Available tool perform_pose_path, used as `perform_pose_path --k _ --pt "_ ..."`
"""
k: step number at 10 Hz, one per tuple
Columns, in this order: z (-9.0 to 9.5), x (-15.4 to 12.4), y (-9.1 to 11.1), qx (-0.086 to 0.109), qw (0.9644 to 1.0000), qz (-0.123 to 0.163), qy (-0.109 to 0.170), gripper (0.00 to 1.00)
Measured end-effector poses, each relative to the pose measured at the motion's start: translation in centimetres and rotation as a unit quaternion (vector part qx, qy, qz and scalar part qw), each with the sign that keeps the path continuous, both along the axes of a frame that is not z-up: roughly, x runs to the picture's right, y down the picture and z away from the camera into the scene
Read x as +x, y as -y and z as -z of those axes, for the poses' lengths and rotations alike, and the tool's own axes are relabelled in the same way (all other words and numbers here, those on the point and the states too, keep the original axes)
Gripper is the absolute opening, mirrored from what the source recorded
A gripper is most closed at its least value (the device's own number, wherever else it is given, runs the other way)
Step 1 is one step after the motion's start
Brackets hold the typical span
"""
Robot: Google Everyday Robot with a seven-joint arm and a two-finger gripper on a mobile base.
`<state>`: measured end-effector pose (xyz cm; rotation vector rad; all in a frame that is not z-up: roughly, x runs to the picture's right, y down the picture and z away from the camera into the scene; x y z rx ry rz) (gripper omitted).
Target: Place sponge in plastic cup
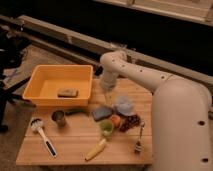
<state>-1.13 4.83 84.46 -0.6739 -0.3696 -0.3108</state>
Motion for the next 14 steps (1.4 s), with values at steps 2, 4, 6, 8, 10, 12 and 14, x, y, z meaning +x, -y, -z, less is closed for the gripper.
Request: perform_pose_path --k 2,4,6,8,10,12,14 --pt "-0.5 -1.7 -0.8 0.006 0.9999 -0.014 0.002 0.8" --pt "-1.9 -3.8 -1.6 0.015 0.9995 -0.025 0.005 0.8" --pt "-3.6 -3.9 -2.8 0.018 0.9994 -0.029 -0.002 0.8" --pt "-4.8 -3.4 -4.5 0.012 0.9993 -0.032 -0.013 0.8" --pt "-5.7 -1.7 -6.4 0.003 0.9991 -0.033 -0.028 0.8" --pt "-5.5 -1.7 -7.3 0.001 0.9992 -0.027 -0.028 0.8" --pt "-5.4 -2.2 -7.4 0.004 0.9994 -0.023 -0.023 0.78"
